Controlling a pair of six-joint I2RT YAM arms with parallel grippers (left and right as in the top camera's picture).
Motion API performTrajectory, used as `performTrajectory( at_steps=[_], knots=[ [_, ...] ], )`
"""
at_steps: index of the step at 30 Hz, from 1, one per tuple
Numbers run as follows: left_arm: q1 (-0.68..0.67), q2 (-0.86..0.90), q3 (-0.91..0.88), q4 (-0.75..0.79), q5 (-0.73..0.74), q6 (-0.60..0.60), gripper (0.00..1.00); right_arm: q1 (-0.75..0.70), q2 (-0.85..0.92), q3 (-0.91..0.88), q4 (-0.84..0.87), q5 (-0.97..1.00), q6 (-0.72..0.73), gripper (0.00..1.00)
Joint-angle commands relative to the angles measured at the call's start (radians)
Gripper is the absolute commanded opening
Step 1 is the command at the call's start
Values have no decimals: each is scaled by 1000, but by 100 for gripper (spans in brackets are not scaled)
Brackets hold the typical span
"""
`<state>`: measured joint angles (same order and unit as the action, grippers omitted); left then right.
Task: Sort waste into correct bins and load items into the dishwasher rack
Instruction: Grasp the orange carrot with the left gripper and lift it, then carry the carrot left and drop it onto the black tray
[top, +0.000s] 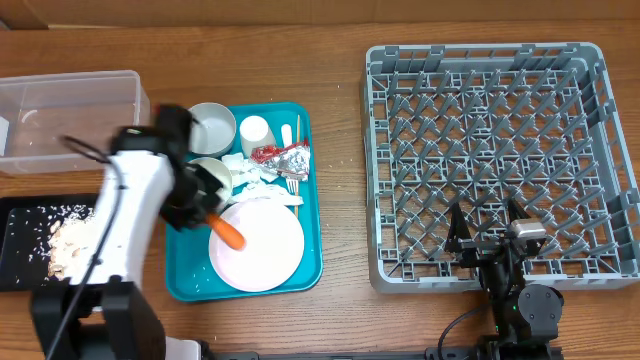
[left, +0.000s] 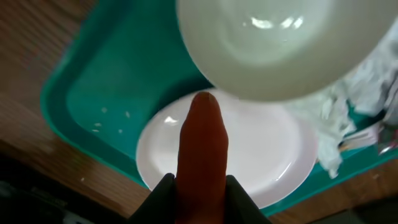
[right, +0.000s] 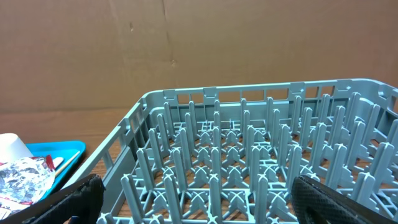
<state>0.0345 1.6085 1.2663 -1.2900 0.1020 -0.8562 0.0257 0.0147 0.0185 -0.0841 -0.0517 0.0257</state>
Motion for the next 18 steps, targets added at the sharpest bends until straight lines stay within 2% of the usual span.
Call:
performTrajectory(
  at_steps=[1, 11, 18],
  knots=[
    [157, 0, 107, -43, -70, 51, 4, -6, -12, -11, 3, 6, 0, 100],
    [617, 2, 135, 0, -37, 64, 6, -6, -12, -11, 3, 6, 0, 100],
    [812, 2, 113, 92, -48, 103, 12, -6, -12, -11, 3, 6, 0, 100]
  ],
)
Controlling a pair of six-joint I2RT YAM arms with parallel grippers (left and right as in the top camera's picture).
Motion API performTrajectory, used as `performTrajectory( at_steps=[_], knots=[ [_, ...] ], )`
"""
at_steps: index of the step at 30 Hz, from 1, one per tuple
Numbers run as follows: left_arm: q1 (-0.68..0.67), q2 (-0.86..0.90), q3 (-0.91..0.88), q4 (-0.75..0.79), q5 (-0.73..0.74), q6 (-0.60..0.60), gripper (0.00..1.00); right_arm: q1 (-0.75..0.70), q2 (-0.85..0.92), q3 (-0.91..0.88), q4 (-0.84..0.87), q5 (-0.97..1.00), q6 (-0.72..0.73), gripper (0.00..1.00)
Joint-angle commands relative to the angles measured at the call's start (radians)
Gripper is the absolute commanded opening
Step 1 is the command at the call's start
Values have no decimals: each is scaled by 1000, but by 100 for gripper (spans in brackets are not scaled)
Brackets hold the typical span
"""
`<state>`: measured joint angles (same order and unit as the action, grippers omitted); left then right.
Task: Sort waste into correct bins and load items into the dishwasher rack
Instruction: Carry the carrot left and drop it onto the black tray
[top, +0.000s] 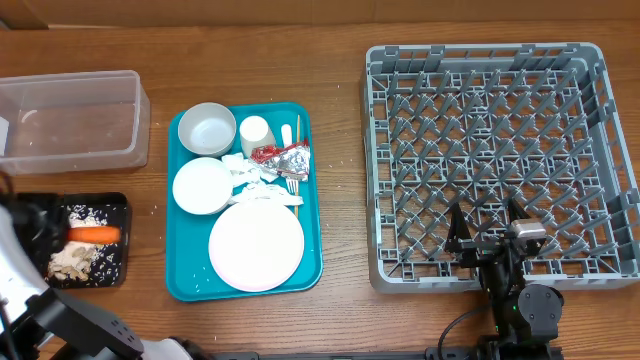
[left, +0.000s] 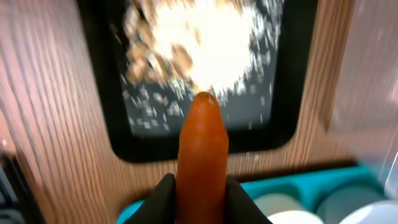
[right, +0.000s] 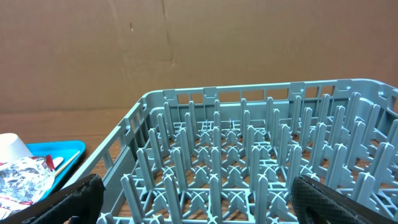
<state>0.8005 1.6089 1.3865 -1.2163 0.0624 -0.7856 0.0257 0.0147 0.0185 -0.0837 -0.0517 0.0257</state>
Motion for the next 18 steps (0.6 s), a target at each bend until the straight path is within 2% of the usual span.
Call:
performTrajectory(
  at_steps=[1, 6, 18],
  knots=[
    [61, 1, -12, 28, -18, 31, 12, -6, -12, -11, 3, 6, 0, 100],
    [105, 22, -26, 100, -70, 42, 13, -6, -12, -11, 3, 6, 0, 100],
    [109, 170, -26, 175, -73, 50, 13, -6, -12, -10, 3, 6, 0, 100]
  ],
)
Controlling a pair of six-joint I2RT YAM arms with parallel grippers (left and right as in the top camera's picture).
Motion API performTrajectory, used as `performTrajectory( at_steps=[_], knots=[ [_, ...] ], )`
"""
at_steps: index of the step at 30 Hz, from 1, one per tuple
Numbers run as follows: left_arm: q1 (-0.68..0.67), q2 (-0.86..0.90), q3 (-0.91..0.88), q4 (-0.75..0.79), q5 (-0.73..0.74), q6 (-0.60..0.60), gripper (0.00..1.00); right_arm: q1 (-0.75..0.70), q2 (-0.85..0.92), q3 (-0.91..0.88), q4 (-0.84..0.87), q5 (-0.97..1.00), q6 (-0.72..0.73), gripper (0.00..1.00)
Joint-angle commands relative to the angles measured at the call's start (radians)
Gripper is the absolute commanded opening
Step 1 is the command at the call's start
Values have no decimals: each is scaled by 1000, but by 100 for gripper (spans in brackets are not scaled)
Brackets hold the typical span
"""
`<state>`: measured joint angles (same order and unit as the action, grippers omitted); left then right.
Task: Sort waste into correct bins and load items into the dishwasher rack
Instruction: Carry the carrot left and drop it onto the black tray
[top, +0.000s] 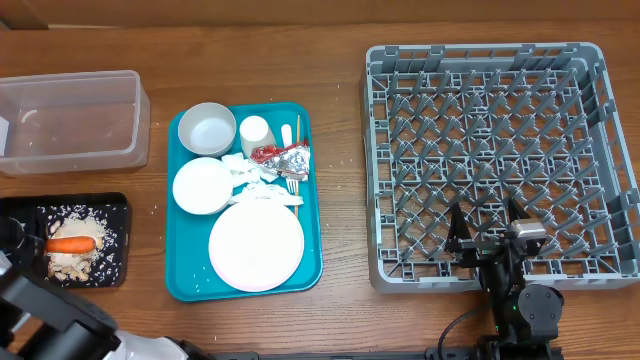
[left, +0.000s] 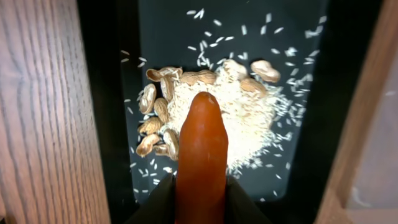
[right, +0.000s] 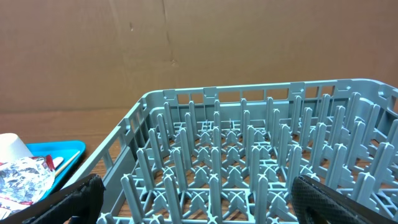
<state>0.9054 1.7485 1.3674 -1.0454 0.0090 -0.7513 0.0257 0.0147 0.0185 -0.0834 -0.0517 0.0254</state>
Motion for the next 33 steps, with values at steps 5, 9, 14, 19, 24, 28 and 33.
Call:
performTrajectory(
  at_steps=[5, 9, 14, 19, 24, 28, 33],
  knots=[
    [4, 71, -7, -6, -20, 20, 16, -6, -12, -10, 2, 6, 0, 100],
    [4, 77, -7, -13, -27, 34, 20, -6, -12, -10, 2, 6, 0, 100],
    [4, 77, -7, -13, -43, 49, 37, -6, -12, -11, 3, 6, 0, 100],
    [4, 77, -7, -13, -42, 49, 39, -6, -12, -11, 3, 6, 0, 100],
    [4, 74, 0, -19, 13, 49, 39, -6, -12, -10, 2, 6, 0, 100],
    [4, 67, 32, -59, 46, 52, 37, -6, -12, -11, 2, 6, 0, 100],
    [-4, 52, 106, -118, 153, 99, 36, -6, -12, -10, 2, 6, 0, 100]
  ],
)
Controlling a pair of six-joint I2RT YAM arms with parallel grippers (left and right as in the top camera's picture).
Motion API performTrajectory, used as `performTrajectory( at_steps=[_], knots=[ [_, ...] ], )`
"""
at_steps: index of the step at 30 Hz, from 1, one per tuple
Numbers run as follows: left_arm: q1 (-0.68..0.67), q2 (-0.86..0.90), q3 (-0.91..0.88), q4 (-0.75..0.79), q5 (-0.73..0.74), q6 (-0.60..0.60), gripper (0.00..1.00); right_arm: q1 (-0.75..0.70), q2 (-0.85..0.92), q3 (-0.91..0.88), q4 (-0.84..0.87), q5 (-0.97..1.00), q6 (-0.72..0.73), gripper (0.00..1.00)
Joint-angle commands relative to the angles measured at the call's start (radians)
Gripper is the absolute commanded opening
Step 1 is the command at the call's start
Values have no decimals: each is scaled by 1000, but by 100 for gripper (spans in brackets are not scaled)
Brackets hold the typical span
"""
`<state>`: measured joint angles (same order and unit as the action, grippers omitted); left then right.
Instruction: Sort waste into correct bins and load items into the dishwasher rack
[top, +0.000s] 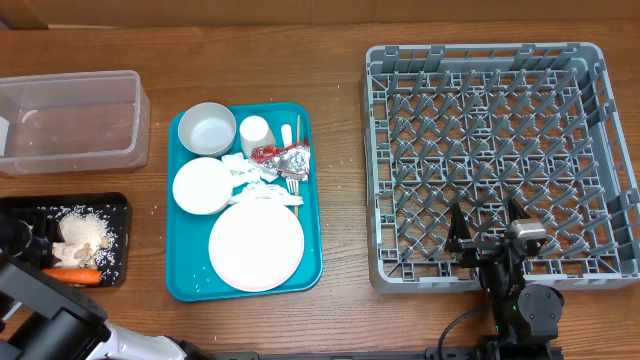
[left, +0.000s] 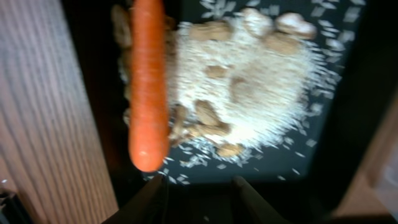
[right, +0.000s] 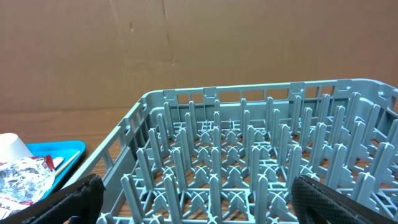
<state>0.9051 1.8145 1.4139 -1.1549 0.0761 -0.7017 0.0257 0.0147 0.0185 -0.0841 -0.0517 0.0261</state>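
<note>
An orange carrot (left: 148, 81) lies free in the black bin (top: 118, 205), on rice and peanuts (left: 249, 93); in the overhead view the carrot (top: 70, 274) is near the bin's front edge. My left gripper (left: 199, 202) hangs just over it, open, its fingers (left: 155, 194) empty. The teal tray (top: 185, 285) holds a bowl (top: 212, 129), a cup (top: 255, 131), a small plate (top: 200, 186), a large plate (top: 256, 246), crumpled tissue (top: 250, 170) and a foil wrapper (top: 285, 156). My right gripper (right: 199, 205) is open over the front of the grey rack (top: 375, 160).
A clear plastic bin (top: 70, 120) stands at the back left, behind the black bin. A fork (top: 291, 186) and a thin stick (top: 297, 135) lie on the tray's right side. Crumbs dot the wood near the tray. Cardboard walls the far side.
My left gripper has opened and let go of the carrot, which now lies in the black bin on the rice. The gripper sits lower and nearer the bin's front. The right arm is unchanged.
First my left gripper held the carrot over the large plate on the tray. Then it held it at the black bin's edge, then over the rice and peanuts. Now the carrot rests in the bin and the gripper is open. The right arm stayed still.
</note>
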Motion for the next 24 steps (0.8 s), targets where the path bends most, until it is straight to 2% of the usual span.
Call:
performTrajectory(
  at_steps=[1, 6, 10, 12, 14, 17, 21, 24],
  knots=[
    [-11, -22, 79, -20, 121, 69, 37, -6, -12, -11, 3, 6, 0, 100],
    [-66, -73, 138, -51, 216, 133, 42, -6, -12, -10, 3, 6, 0, 100],
    [-174, -142, 161, -51, 273, 210, 52, -6, -12, -11, 3, 6, 0, 100],
    [-247, -179, 162, -51, 272, 257, 58, -6, -12, -10, 3, 6, 0, 100],
    [-337, -213, 162, -59, 271, 315, 71, -6, -12, -10, 3, 6, 0, 100],
    [-475, -241, 162, -86, 229, 332, 88, -6, -12, -10, 3, 6, 0, 100],
    [-667, -238, 159, -126, 160, 328, 98, -6, -12, -10, 3, 6, 0, 100],
    [-778, -232, 158, -143, 150, 321, 99, -6, -12, -11, 3, 6, 0, 100]
  ],
)
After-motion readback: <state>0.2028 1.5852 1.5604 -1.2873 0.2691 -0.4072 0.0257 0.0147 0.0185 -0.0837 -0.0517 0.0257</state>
